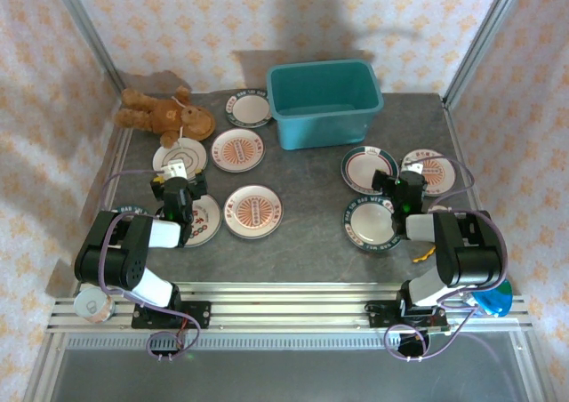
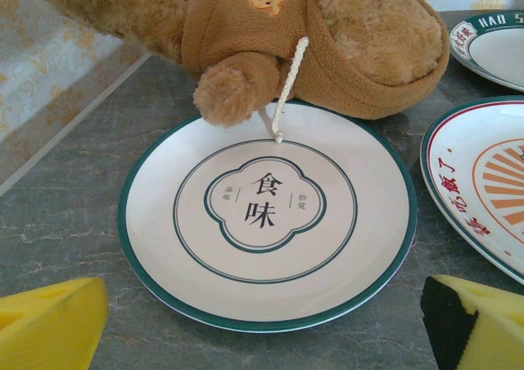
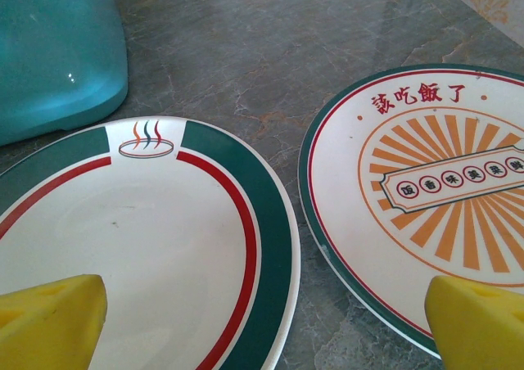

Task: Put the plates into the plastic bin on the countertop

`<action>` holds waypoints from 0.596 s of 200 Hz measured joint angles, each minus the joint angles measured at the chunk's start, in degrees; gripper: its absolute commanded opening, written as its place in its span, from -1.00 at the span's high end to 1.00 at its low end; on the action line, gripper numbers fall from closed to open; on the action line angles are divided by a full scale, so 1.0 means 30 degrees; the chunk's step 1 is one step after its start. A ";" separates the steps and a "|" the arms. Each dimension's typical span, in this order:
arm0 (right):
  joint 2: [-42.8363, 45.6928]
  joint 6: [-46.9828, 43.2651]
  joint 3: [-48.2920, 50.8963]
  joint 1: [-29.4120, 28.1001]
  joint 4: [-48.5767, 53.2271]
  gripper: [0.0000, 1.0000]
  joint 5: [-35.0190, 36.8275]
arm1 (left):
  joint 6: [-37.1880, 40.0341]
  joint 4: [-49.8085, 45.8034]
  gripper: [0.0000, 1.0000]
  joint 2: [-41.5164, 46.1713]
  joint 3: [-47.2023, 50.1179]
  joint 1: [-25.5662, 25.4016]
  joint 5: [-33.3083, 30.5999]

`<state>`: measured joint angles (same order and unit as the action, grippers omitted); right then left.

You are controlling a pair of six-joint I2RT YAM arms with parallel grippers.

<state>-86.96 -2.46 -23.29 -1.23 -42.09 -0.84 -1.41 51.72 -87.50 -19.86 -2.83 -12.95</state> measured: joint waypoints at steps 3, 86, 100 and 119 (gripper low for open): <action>0.0000 0.0000 0.0000 0.0000 0.0000 -0.99 0.0000 | 0.0000 0.0000 -0.99 0.0000 0.0000 0.0000 0.0000; 0.4677 0.0816 -0.3534 0.0000 0.6958 -0.99 0.0211 | 0.0597 -0.3337 -0.99 0.4590 -0.0568 -0.0022 0.1362; 0.5763 0.1435 -0.3869 0.0000 0.8167 -0.98 0.0197 | 0.0321 -0.5231 -0.99 0.6062 -0.1530 -0.0044 0.1865; 0.6215 0.2390 -0.4408 0.0029 1.0389 -0.84 -0.0109 | -0.0648 -0.8429 -0.98 0.7366 -0.3825 -0.0299 0.2798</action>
<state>-68.31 4.71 -36.51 -1.15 -10.92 -1.17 -3.36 26.44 -65.41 -31.33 -3.73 -4.56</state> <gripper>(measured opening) 0.967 0.993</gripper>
